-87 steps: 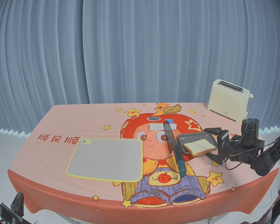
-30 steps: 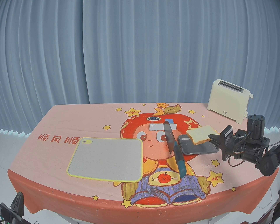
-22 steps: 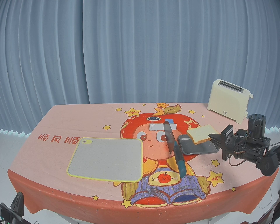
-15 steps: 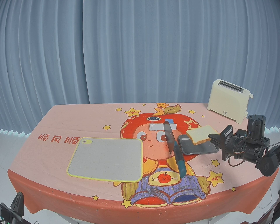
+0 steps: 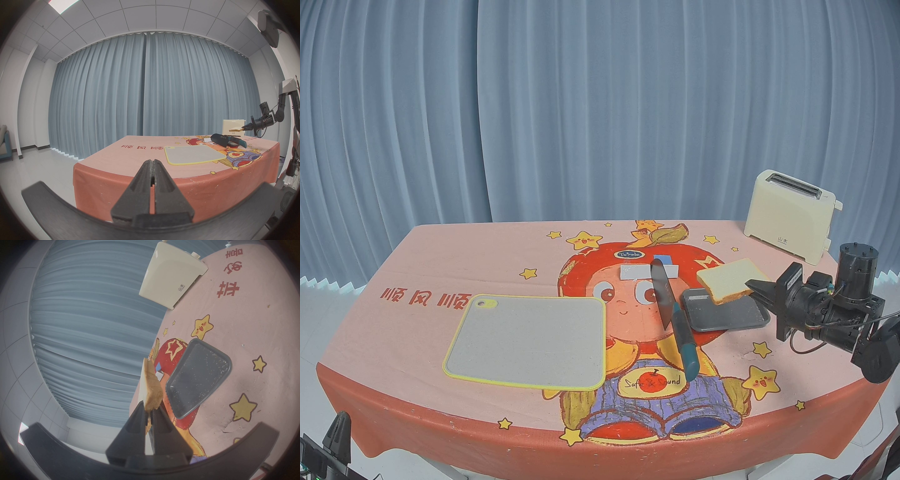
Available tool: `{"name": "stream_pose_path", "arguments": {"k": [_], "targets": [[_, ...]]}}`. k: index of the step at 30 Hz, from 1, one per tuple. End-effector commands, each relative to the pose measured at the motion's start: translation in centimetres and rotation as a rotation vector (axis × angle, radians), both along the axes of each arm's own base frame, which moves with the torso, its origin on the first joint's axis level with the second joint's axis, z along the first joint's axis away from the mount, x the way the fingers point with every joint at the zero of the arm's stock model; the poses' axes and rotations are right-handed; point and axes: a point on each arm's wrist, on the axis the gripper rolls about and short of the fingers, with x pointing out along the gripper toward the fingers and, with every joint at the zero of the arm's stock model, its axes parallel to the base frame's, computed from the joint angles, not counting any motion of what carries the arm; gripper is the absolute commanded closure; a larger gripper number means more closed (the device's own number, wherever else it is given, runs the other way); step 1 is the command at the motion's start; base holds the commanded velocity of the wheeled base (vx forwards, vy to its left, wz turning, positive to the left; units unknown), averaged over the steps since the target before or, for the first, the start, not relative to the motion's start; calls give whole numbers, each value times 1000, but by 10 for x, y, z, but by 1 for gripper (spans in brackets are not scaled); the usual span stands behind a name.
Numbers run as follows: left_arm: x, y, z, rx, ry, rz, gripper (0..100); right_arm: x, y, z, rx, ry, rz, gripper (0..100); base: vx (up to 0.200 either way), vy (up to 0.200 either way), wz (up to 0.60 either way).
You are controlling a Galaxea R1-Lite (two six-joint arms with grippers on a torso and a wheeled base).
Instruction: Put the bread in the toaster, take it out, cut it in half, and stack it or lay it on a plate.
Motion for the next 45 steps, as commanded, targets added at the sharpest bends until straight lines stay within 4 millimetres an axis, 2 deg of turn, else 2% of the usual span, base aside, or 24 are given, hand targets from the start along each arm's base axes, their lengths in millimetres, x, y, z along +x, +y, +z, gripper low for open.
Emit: {"name": "stream_pose_path", "arguments": {"k": [1, 6, 9, 22, 27, 34, 45], "targets": [[1, 0, -5, 0, 12, 1, 100, -7, -4, 1, 7, -20, -2, 100, 0, 0, 0], [1, 0, -5, 0, 12, 1, 100, 1, -9, 7, -24, -90, -10, 100, 0, 0, 0], [1, 0, -5, 0, 13, 1, 100, 3, -9, 4, -48, -91, 1, 100, 0, 0, 0], [1, 0, -5, 0, 13, 1, 100, -1, -9, 8, -62, -135, 10, 100, 0, 0, 0], [1, 0, -5, 0, 12, 1, 100, -1, -9, 2, -124, -141, 30, 100, 0, 0, 0], [1, 0, -5, 0, 13, 1, 100, -3, -11, 5, -151, -168, 32, 100, 0, 0, 0], [1, 0, -5, 0, 13, 3, 100, 1, -9, 10, -258, -307, 63, 100, 0, 0, 0]]}}
